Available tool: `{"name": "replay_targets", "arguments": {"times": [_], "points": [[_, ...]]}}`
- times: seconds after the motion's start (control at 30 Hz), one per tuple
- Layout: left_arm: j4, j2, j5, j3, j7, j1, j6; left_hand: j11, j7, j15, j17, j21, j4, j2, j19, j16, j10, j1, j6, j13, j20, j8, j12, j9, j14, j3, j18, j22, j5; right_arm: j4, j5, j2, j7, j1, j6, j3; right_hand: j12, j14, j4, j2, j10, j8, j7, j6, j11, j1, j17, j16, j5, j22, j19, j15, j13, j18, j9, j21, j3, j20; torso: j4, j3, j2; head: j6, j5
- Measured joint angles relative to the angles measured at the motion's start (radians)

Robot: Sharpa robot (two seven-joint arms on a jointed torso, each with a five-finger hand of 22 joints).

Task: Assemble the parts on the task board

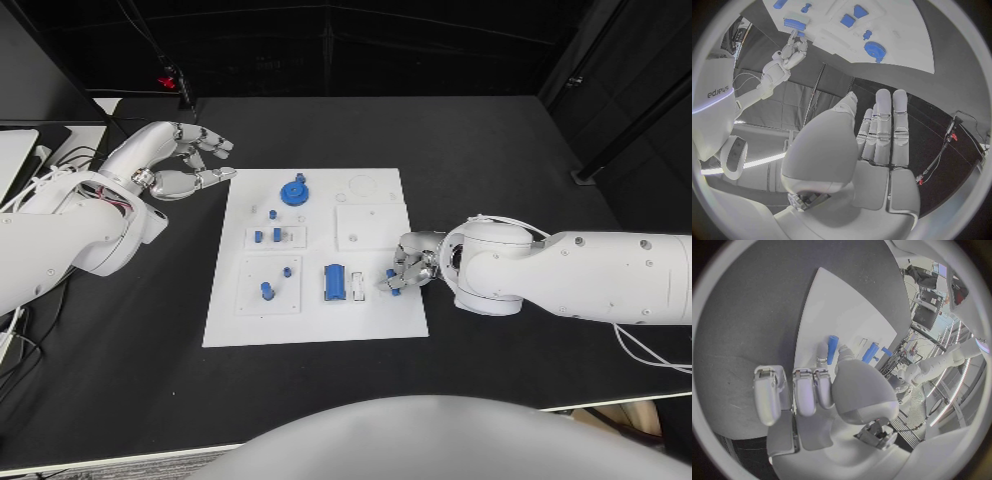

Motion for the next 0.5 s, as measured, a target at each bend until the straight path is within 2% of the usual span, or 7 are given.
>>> {"name": "replay_targets", "arguments": {"times": [0.1,0.2,0.3,0.33,0.4,0.47,0.5], "points": [[0.000,0.000,0.000,0.000,0.000,0.000,0.001,0.000,0.000,0.000,0.000,0.000,0.000,0.000,0.000,0.000,0.000,0.000,0.000,0.000,0.000,0.000,0.000,0.000,0.000,0.000,0.000,0.000,0.000,-0.003,-0.001,0.004,0.000,0.000,0.000,0.001,0.000,-0.001,-0.002,0.000,0.000,0.000,0.000,0.000,0.007,0.008,0.000,0.000,0.006,0.000,-0.003,0.006,0.000,0.000,0.000,0.000,0.002,0.003,-0.0006,0.0001,0.000,0.000,-0.001],[0.000,0.001,0.000,0.000,-0.001,0.000,0.002,0.000,0.000,0.000,0.000,0.000,0.000,0.000,0.000,0.000,0.000,0.000,0.000,0.000,0.000,0.000,0.000,0.000,0.000,0.000,0.000,0.000,0.000,-0.006,-0.002,0.010,0.001,0.000,0.001,0.002,0.000,-0.001,-0.003,0.009,0.000,0.000,0.000,0.000,0.014,0.025,0.000,0.000,0.014,0.000,0.000,0.013,0.000,0.000,0.000,0.000,0.011,0.007,-0.0006,0.0001,0.001,0.000,-0.003],[0.000,0.001,0.000,0.000,-0.001,0.000,0.002,0.000,0.000,0.000,0.000,0.000,0.000,0.003,0.004,0.000,0.000,-0.003,0.000,0.000,-0.004,0.000,0.000,0.000,0.000,0.000,0.000,0.000,0.000,-0.008,-0.003,0.013,0.002,0.000,0.001,0.002,0.000,-0.001,-0.015,0.012,0.000,0.000,0.000,0.000,0.014,0.058,0.000,0.000,0.025,0.000,-0.001,0.013,0.000,0.000,0.000,0.000,0.024,0.013,-0.0006,0.0003,0.001,0.000,-0.004],[0.000,0.001,0.000,0.000,-0.001,0.000,0.003,0.000,0.000,0.000,0.000,0.000,0.000,0.004,0.004,0.000,0.000,-0.004,0.000,0.000,-0.004,0.000,0.000,0.000,0.000,0.000,0.000,0.000,0.000,-0.009,-0.003,0.015,0.003,0.000,0.001,0.002,0.000,0.002,-0.027,0.015,0.000,0.000,0.000,0.000,0.021,0.082,0.000,0.000,0.025,0.000,0.000,0.017,0.001,0.000,0.001,0.000,0.036,0.014,-0.0006,0.0004,0.001,0.000,-0.004],[0.000,0.000,0.000,0.000,-0.001,0.000,0.003,0.000,0.000,0.000,0.000,0.000,0.000,0.004,0.004,0.000,0.000,-0.004,0.000,0.000,-0.004,0.000,0.000,0.000,0.000,0.000,0.000,0.000,0.000,-0.009,-0.003,0.016,0.004,0.000,0.001,0.002,0.003,-0.001,-0.046,0.013,0.000,0.000,0.000,0.000,0.022,0.119,0.000,0.000,0.010,0.000,0.000,0.020,0.004,0.000,0.001,0.000,0.061,0.014,-0.0006,0.0004,0.001,0.000,-0.004],[0.000,0.000,0.000,0.000,-0.001,0.000,0.003,0.000,0.000,0.000,0.000,0.000,0.000,0.004,0.004,0.000,0.000,-0.004,0.000,0.000,-0.004,0.000,0.000,0.000,0.000,0.000,0.000,0.000,0.000,-0.009,-0.003,0.017,0.007,-0.001,0.001,0.003,0.009,-0.001,-0.075,0.009,0.000,0.000,0.006,-0.006,0.022,0.162,0.000,0.000,-0.044,0.000,-0.001,0.020,0.006,0.000,0.003,0.000,0.096,0.020,-0.0006,0.0004,0.001,0.000,-0.004],[0.000,0.000,0.000,0.000,-0.001,0.000,0.004,0.000,0.000,0.000,0.000,0.000,0.000,0.004,0.004,0.000,0.000,-0.004,0.000,0.000,-0.004,0.000,0.000,0.000,0.000,0.000,0.000,0.000,0.000,-0.008,-0.003,0.018,0.009,-0.002,0.001,0.004,0.010,-0.001,-0.086,0.009,-0.002,0.005,0.023,-0.023,0.023,0.178,0.000,0.000,-0.068,0.000,0.000,0.020,0.007,0.000,0.030,0.000,0.113,0.021,-0.0006,0.0004,0.001,0.000,-0.005]]}}
